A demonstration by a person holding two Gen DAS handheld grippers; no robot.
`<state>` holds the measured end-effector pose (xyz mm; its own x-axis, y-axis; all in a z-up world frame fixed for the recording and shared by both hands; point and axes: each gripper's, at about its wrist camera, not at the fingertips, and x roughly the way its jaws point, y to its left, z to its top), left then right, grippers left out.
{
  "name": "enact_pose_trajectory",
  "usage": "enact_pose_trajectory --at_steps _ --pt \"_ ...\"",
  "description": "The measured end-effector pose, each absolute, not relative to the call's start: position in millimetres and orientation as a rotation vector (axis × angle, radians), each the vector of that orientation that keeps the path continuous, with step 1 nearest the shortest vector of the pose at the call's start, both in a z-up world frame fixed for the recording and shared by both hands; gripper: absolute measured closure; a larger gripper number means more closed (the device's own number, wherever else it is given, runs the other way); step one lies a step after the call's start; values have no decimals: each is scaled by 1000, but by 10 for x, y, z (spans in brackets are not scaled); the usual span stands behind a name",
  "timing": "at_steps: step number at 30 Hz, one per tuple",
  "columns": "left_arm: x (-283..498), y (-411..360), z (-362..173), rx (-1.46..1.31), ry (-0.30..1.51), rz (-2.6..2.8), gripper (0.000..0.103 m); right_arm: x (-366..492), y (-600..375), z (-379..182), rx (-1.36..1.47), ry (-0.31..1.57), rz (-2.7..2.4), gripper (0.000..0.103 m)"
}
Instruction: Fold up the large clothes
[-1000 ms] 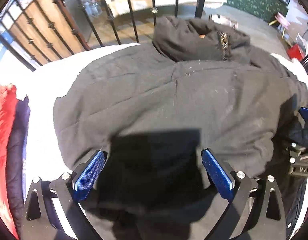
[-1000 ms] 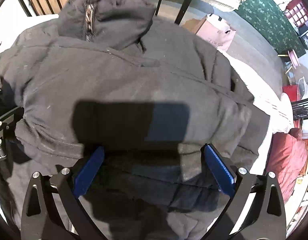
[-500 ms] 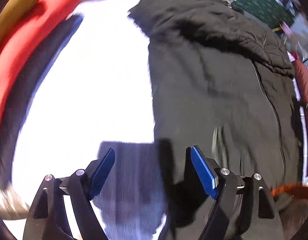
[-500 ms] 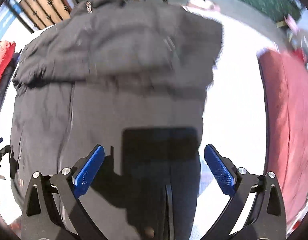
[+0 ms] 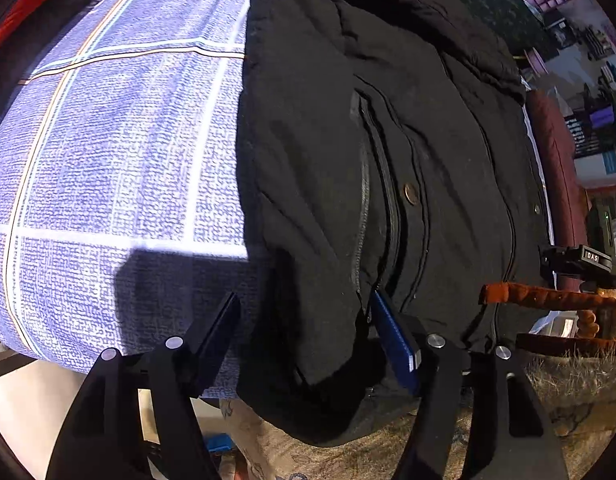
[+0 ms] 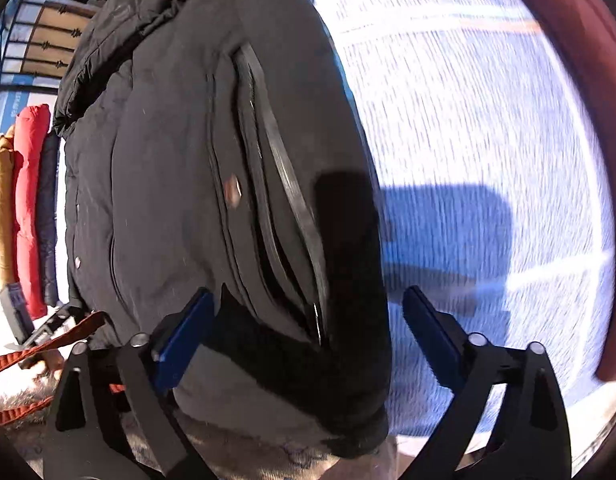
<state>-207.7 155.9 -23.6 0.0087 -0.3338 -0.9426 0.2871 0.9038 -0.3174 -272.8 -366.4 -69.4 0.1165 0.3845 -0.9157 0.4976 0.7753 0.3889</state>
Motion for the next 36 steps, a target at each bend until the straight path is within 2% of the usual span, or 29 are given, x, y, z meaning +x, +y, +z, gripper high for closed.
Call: enact_pose_trajectory --at_steps 3,6,9,11,12,14,16,19,23,36 --pt "-2116 1503 -328 -36 1506 -510 40 -2823 -3599 -733 776 1505 -56 20" --pt "-2116 1458 -377 -23 1514 -515 42 -2961 -3444 -760 771 1521 -14 20" --pt "-2062 1457 -420 -62 1541 -511 46 -3078 -3399 -814 778 1520 3 28" --pt "-2012 1483 -397 -72 1546 -497 62 -3091 -3386 -843 784 1514 -2 30" --pt "-1983 1467 -384 -75 1548 -498 63 -3093 -3285 -825 780 1518 -3 34" --pt "-1925 1405 -332 -61 1540 -515 74 -3085 -3232 -781 764 1522 9 48" --pt "-1942 1352 -282 -35 1528 -529 79 -3082 -3185 -711 738 1521 27 67" --pt "-2015 1335 -249 -44 1523 -545 86 -3048 -3136 -621 724 1517 61 81" --pt "-2080 1315 -210 -38 1517 -576 90 -3029 -3080 -506 682 1519 112 85" --pt "-2338 1329 -220 -50 1568 -587 91 -3248 -3024 -547 708 1575 140 88"
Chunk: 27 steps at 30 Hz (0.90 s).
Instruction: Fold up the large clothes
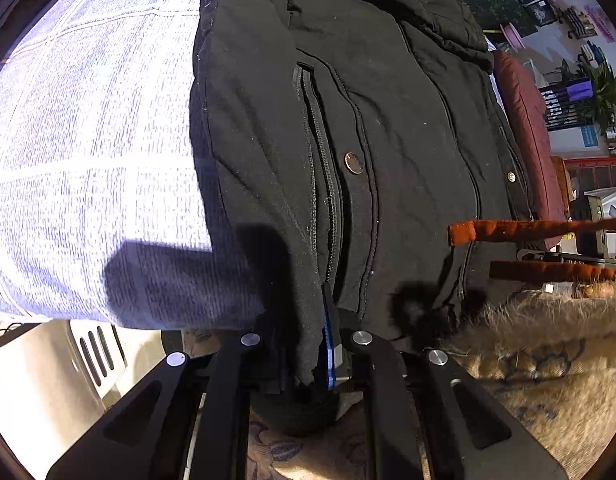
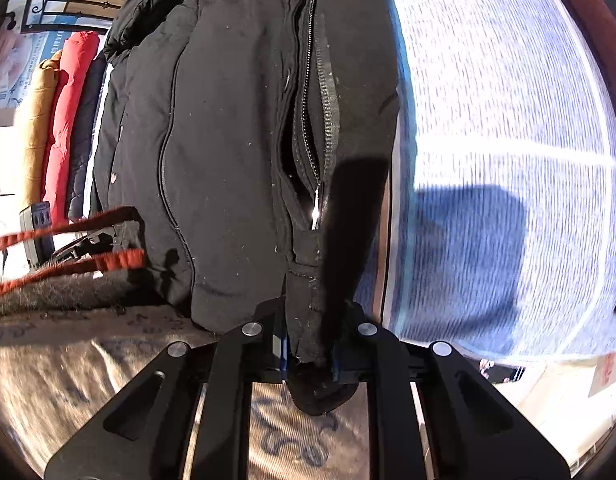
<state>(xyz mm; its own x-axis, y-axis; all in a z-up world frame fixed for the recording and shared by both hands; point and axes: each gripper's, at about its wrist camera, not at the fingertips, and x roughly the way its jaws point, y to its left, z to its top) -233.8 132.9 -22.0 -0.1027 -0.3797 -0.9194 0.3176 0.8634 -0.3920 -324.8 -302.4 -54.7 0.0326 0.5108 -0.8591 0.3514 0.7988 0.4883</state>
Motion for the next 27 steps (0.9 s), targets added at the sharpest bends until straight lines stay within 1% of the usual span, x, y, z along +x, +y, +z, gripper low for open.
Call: enact_pose_trajectory --at_steps 2,7,11,14,17,21,27 --pt "-2284 1297 -251 -56 1576 -566 91 -3254 -3025 -585 716 1577 128 88" --pt "-2207 1174 -213 50 1560 -558 91 -3090 -2974 -583 664 1583 114 89" --pt "-2090 1154 -188 31 1535 -519 90 -3001 -2978 -548 647 1566 120 89" --pt "-2011 1091 -42 4 1477 -482 90 -2898 -2927 -490 620 1541 113 89" --pt "-1807 1068 259 -41 1373 -481 90 -2770 -2922 -297 618 1468 143 89" --pt "-1375 909 643 -48 1227 -501 90 -2370 -2818 69 564 1339 210 89" --pt "-721 649 927 -15 1113 -499 90 -1639 -2766 496 451 1183 239 89"
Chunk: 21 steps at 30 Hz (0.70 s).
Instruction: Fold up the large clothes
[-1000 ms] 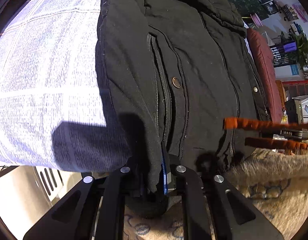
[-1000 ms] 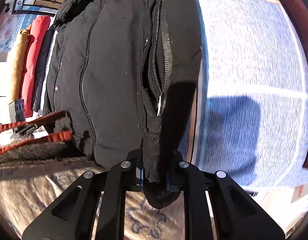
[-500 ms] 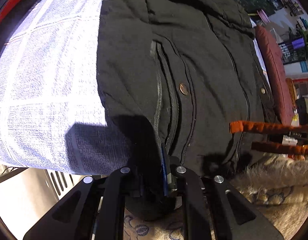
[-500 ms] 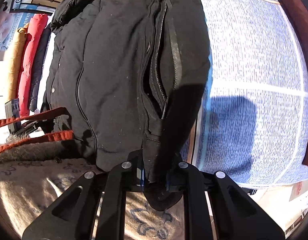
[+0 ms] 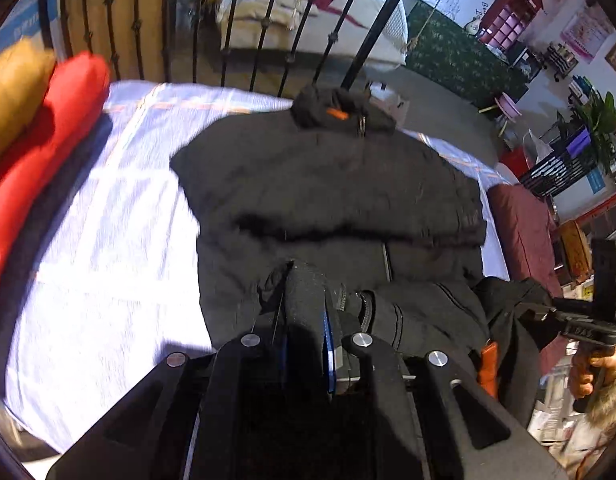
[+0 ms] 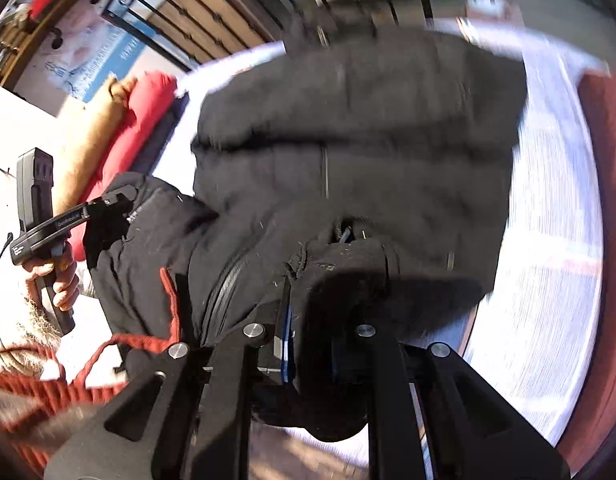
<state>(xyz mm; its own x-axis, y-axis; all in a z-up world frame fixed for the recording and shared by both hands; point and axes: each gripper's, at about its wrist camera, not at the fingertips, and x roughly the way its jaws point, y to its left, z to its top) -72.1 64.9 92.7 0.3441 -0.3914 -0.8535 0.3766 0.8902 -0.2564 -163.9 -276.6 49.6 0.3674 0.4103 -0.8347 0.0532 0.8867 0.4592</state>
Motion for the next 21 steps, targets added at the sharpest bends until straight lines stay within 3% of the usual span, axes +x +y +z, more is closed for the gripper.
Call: enact_pose_trajectory --at_steps 7,21 --pt "-103 451 983 -4 1089 -438 91 -882 -3252 810 480 1050 88 89" --pt "676 346 899 -28 1154 -376 91 -114 -4114 568 771 1052 -134 89"
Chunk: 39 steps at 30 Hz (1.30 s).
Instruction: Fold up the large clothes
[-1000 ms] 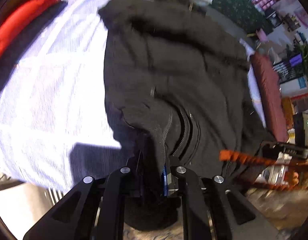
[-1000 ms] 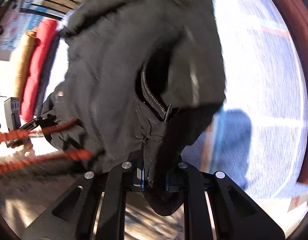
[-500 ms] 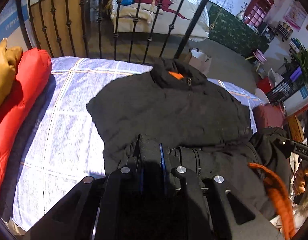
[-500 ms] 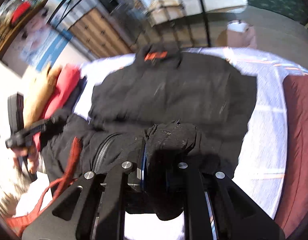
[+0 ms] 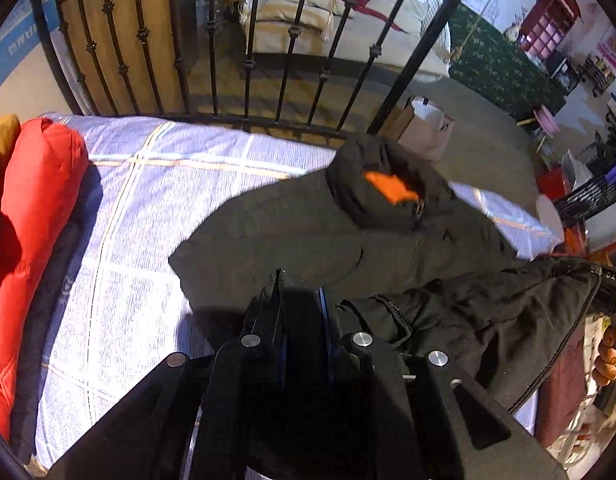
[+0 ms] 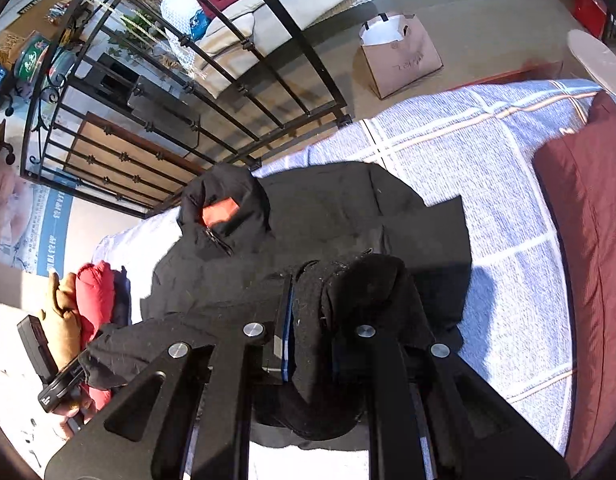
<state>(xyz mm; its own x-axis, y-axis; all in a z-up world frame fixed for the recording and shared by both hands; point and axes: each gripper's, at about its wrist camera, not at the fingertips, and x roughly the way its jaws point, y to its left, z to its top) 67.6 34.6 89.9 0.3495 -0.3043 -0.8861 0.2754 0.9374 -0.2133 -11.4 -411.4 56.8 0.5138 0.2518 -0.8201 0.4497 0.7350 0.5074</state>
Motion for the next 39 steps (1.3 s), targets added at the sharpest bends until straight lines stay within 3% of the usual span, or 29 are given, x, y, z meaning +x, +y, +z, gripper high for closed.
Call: enact_pose_trajectory --at_steps 6,9,12,13,14,18,20,24,26,29,34,39 --pt "1083 364 979 -48 1137 -354 90 170 -4399 678 920 983 -125 89" --pt "1228 225 888 16 1173 -317 84 382 -4437 656 928 1015 -142 86" --pt "1289 266 805 -3 1172 -299 65 487 -4552 403 1077 1065 -184 78" --pt "1307 326 802 -9 1155 -276 45 478 -4600 304 1136 1066 -191 75" --pt "1329 436 817 -24 1126 -245 35 475 -4628 248 1164 1065 -189 74" --pt "1472 957 871 -138 1115 -167 35 455 -4722 126 1186 1074 -126 74" --pt "1502 1156 920 -158 1111 -131 35 443 -4789 114 1225 1062 -93 67" --pt "1353 1335 910 -181 1116 -131 35 312 -5040 145 1480 918 -104 38" --pt "1221 1284 862 -150 1130 -151 35 326 -5088 312 1388 898 -166 35" --pt "958 1085 746 -81 1146 -179 35 607 -4799 728 937 986 -128 35" --pt "455 681 591 -44 1185 -253 35 1004 -3560 1034 326 1106 181 35" --pt "84 461 531 -7 1211 -309 35 1228 -2520 875 148 1164 428 35"
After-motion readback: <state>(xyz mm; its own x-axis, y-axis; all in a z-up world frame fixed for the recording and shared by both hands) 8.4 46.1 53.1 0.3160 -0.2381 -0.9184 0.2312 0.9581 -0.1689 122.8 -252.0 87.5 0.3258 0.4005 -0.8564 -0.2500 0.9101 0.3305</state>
